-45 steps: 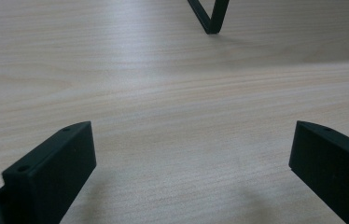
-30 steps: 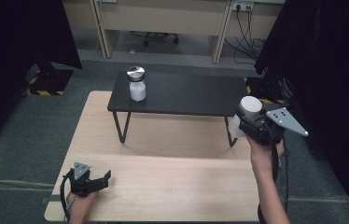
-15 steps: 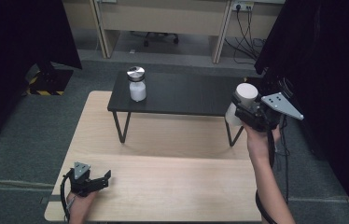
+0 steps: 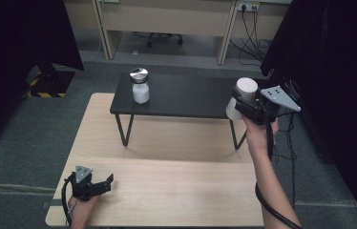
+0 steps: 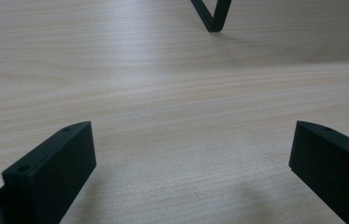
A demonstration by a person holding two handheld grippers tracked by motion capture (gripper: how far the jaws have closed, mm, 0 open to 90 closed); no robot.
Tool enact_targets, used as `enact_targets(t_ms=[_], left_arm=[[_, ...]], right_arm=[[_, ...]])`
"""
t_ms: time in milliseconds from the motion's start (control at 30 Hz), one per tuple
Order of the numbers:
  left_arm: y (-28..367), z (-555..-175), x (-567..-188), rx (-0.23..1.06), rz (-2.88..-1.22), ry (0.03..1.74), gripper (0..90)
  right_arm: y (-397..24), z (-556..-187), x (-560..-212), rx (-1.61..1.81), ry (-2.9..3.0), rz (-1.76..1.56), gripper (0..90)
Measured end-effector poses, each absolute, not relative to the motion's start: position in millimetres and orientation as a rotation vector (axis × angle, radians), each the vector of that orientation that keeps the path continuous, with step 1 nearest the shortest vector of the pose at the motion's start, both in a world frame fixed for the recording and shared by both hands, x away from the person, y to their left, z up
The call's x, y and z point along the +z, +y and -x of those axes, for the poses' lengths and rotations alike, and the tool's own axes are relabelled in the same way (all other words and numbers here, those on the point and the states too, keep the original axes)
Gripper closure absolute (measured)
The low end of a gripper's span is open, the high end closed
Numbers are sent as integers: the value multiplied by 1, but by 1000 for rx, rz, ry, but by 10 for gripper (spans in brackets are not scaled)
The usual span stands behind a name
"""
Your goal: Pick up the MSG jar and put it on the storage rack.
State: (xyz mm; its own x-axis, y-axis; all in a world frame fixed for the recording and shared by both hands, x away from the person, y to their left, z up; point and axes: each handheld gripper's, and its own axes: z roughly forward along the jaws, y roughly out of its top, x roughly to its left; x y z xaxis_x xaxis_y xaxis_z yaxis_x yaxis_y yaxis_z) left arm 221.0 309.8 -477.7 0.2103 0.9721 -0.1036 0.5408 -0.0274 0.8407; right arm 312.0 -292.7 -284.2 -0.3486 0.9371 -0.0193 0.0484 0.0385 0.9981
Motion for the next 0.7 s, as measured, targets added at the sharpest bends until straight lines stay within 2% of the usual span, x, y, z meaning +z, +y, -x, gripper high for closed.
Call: enact_targets(t_ms=[700], left_arm=[[310, -223, -477, 671, -1679, 1446, 0]], right_arm=[[-285, -348, -290, 1401, 1492, -1052, 340]])
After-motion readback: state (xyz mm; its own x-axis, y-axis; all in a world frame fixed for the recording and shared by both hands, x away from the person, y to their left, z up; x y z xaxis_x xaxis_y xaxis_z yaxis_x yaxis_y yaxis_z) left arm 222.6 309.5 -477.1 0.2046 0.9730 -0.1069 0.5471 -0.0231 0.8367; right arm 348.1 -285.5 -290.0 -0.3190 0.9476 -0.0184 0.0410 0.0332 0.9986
